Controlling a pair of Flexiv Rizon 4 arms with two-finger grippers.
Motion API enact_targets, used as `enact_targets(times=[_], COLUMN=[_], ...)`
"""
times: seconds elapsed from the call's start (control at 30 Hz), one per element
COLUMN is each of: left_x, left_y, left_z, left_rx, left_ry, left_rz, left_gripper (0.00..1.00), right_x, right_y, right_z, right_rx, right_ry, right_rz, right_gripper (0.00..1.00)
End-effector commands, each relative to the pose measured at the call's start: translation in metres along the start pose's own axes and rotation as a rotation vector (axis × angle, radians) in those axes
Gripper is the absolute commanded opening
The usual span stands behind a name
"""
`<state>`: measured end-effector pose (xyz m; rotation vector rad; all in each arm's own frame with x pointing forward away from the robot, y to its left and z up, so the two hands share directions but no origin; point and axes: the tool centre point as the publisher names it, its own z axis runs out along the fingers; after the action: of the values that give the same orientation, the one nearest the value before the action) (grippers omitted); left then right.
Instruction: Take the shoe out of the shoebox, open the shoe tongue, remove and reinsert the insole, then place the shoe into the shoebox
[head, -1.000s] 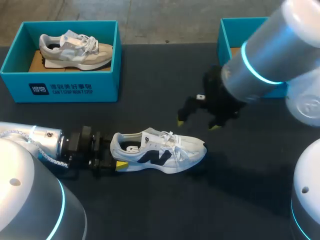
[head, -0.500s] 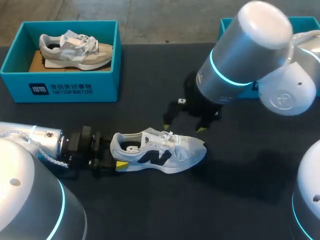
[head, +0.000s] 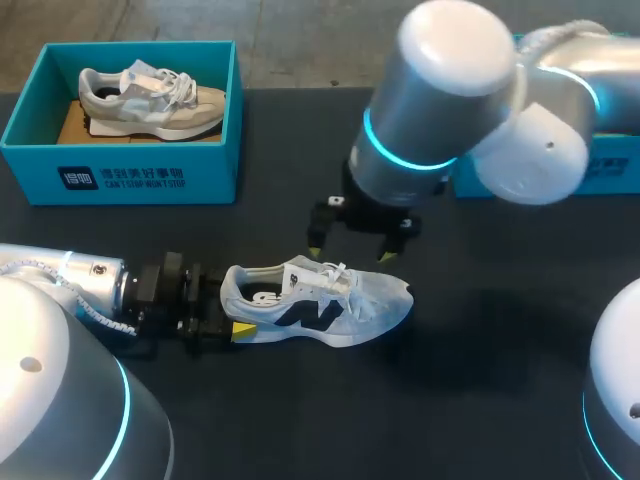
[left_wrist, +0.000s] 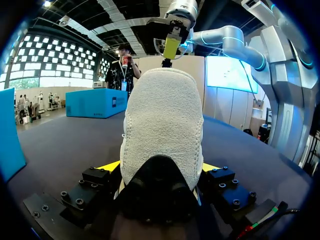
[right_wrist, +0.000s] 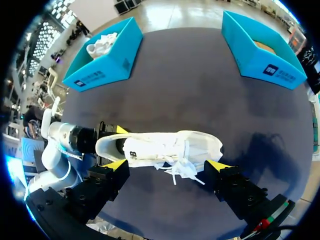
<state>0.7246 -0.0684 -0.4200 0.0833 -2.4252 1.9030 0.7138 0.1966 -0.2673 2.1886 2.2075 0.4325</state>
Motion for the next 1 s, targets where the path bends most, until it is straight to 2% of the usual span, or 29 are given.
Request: enact_targets(times=[0.03,0.23,0.3,0.63,1.0], left_x=[-0.002,-0.002,-0.002,-0.002,-0.002], left_y=[0.004,0.004,0.004,0.004,0.004], left_z=[0.001,0.001,0.001,0.001,0.001], left_rx=[-0.001,-0.001,-0.001,-0.001,-0.001], left_ry=[-0.005,-0.005,-0.005,-0.005,-0.005], left_rz=[0.000,0.000,0.000,0.000,0.000], left_gripper=[0.00,0.00,0.00,0.00,0.00], right_x=[0.026,0.045,0.047,0.064,0.061], right_y=[-0.002,0.001,0.002,0.003,-0.005], right_z=[0.007,0.018,0.019,0.028,0.042], right_rx=[-0.029,-0.008,0.002,0.017,0.039], right_ry=[-0.139,-0.210,-0.252,-0.337,-0.420], right_rz=[0.001,-0.018,-0.019,0.000,0.045], right_gripper=[1.00,1.00,1.00,1.00,1.00])
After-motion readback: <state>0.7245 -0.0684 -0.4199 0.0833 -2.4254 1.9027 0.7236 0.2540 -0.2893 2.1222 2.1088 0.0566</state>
